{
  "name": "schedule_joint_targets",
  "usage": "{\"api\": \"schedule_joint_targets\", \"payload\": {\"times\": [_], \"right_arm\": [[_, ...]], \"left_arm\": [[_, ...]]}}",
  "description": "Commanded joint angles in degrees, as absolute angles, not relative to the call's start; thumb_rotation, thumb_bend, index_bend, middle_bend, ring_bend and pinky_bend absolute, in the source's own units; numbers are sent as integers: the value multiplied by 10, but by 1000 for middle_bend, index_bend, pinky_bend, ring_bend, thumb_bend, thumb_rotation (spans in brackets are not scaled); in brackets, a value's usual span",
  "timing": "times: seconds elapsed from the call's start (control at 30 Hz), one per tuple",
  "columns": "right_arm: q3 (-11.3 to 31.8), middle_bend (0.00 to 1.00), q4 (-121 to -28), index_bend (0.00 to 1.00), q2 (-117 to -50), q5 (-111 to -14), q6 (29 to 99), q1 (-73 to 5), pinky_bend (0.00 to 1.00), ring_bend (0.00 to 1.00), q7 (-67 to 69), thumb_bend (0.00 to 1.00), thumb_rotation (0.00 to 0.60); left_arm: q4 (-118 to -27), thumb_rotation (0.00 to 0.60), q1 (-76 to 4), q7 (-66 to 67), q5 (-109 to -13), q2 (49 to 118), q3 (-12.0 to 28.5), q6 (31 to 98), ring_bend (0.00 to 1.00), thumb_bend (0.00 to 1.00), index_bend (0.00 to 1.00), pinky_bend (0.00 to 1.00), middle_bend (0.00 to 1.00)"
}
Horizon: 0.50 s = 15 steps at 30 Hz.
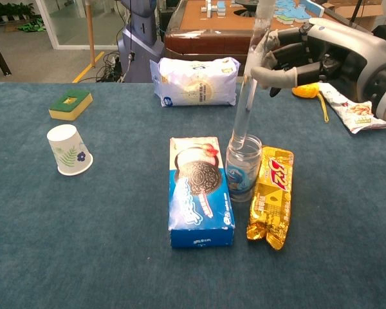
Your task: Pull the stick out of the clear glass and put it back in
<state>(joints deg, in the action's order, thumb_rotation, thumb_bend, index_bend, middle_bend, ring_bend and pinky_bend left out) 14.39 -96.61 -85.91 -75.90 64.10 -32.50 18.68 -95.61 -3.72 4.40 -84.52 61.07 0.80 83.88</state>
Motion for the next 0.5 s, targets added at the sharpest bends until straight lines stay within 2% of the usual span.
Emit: {"api": "schedule_joint_targets", "payload": {"times": [0.03,0.5], "right_arm": [[143,614,-964,851,-862,-758,641,-326,451,467,185,537,600],[136,595,-948,851,-869,-741,621,-331,451,442,164,537,600]], "left_arm": [[-956,600,-37,43,-845,610,8,839,149,326,251,357,157],[-958,600,-37,45,-846,610,8,839,149,326,252,357,157]]}}
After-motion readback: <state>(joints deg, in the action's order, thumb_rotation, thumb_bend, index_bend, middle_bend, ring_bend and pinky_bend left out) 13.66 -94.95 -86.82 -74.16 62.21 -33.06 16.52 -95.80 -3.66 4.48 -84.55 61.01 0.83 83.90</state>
